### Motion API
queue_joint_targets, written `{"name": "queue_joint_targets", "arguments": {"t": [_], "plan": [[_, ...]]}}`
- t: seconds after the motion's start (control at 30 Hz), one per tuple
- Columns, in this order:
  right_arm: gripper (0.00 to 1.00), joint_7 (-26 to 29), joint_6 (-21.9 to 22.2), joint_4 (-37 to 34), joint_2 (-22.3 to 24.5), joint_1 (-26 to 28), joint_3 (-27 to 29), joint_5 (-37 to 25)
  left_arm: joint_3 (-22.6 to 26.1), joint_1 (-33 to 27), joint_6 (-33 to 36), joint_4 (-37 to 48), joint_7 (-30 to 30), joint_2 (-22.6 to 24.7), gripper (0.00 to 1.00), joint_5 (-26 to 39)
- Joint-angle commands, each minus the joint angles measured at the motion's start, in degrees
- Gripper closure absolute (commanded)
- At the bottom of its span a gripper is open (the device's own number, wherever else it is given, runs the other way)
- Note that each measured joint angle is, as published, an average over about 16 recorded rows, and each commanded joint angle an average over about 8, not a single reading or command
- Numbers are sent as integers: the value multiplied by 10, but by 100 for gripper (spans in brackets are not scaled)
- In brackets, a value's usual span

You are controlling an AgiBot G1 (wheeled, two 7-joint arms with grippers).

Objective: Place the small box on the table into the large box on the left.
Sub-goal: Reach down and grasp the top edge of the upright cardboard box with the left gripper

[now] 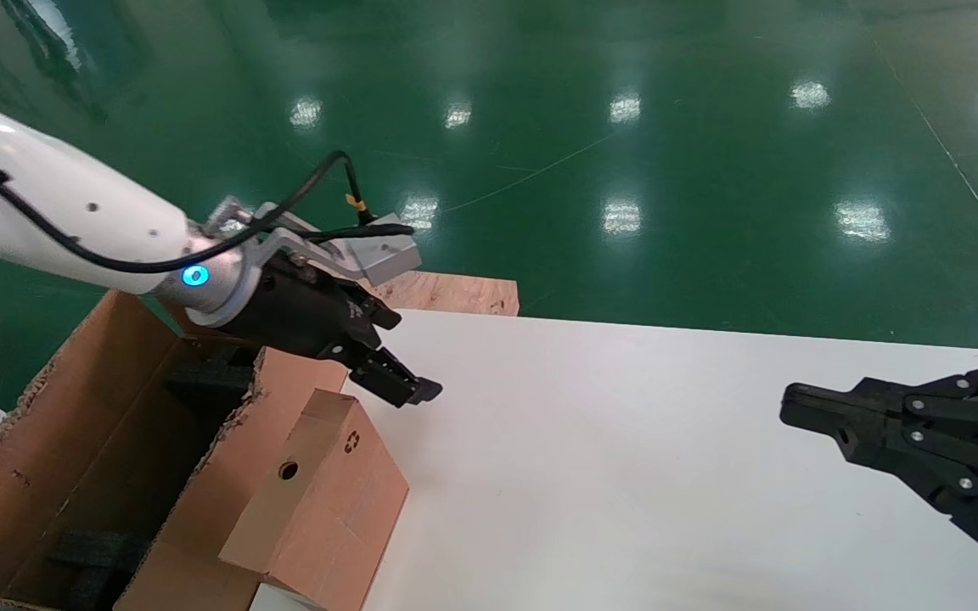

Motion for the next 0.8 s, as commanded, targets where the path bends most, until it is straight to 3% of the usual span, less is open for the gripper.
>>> {"name": "queue_joint_targets", "arguments": {"t": [0.03, 0.23, 0.4, 0.8], "plan": [[100, 0, 0, 0, 0, 0, 0, 0, 6, -2, 0, 5, -7, 8, 0, 8], [100, 0, 0, 0, 0, 0, 0, 0, 51, -53, 11, 7, -87, 48, 0, 69], [100, 0, 0, 0, 0, 0, 0, 0, 88, -100, 17, 15, -136, 58, 0, 82], [100, 0, 0, 0, 0, 0, -1, 0, 239, -175, 23, 46, -191, 46, 0, 7]]}}
